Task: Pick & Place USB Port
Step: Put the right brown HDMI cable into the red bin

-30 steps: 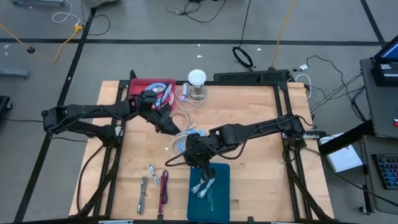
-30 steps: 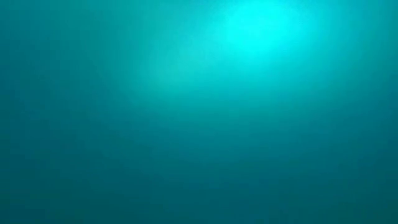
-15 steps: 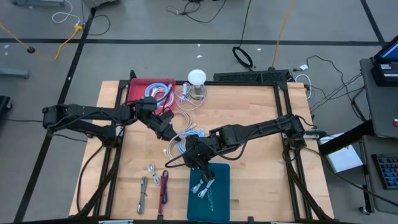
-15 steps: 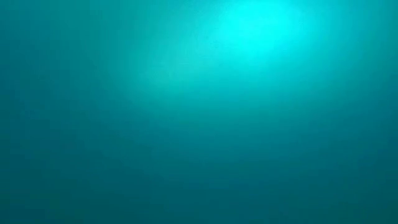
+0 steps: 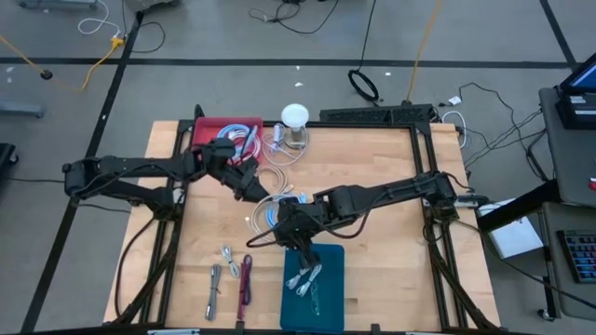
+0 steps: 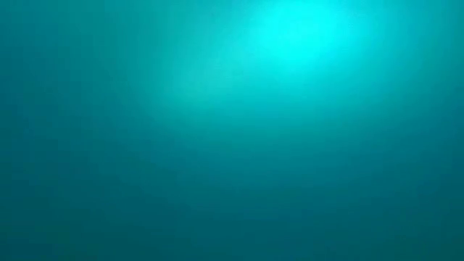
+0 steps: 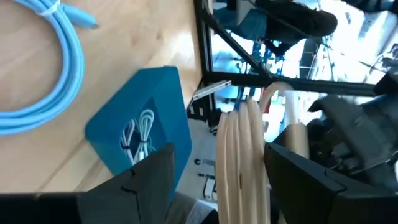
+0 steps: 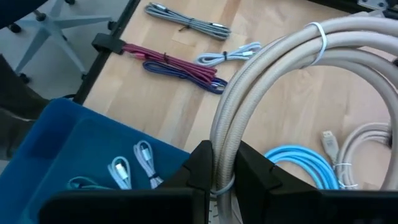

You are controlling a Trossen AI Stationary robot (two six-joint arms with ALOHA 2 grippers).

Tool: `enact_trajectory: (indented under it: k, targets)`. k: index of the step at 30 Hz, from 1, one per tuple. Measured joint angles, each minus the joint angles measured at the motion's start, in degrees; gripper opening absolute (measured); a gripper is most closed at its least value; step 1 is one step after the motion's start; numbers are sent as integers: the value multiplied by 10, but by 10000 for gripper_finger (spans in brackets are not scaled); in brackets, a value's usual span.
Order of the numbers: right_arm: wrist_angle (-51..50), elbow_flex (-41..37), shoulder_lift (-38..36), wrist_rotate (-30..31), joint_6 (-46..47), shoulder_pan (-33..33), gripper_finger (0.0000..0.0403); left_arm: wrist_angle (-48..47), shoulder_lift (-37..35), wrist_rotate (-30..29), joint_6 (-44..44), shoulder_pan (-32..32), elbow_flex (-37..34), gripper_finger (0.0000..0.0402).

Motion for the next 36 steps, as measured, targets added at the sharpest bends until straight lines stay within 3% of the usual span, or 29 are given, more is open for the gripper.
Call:
enact_trajectory:
  k: [10, 18, 26, 29, 31, 33, 36]
  targets:
    - [-11, 1, -13, 6, -11, 0, 33, 27, 0, 76, -33, 23, 0, 263]
    - [-5, 1, -30, 27, -18, -2, 33, 96, 0, 59, -77, -6, 0, 296]
    - [-4, 1, -32, 26, -17, -7, 33, 129, 0, 53, -94, -30, 0, 293]
    - [-2, 1, -32, 27, -16, -9, 33, 127, 0, 55, -104, -39, 0, 259]
    - [2, 1, -32, 29, -11, -9, 33, 127, 0, 55, -111, -44, 0, 214]
    - [4, 1, -32, 29, -5, -9, 35, 127, 0, 55, -111, -46, 0, 150]
    - [11, 0, -32, 27, -2, -10, 73, 127, 0, 54, -98, -48, 0, 40]
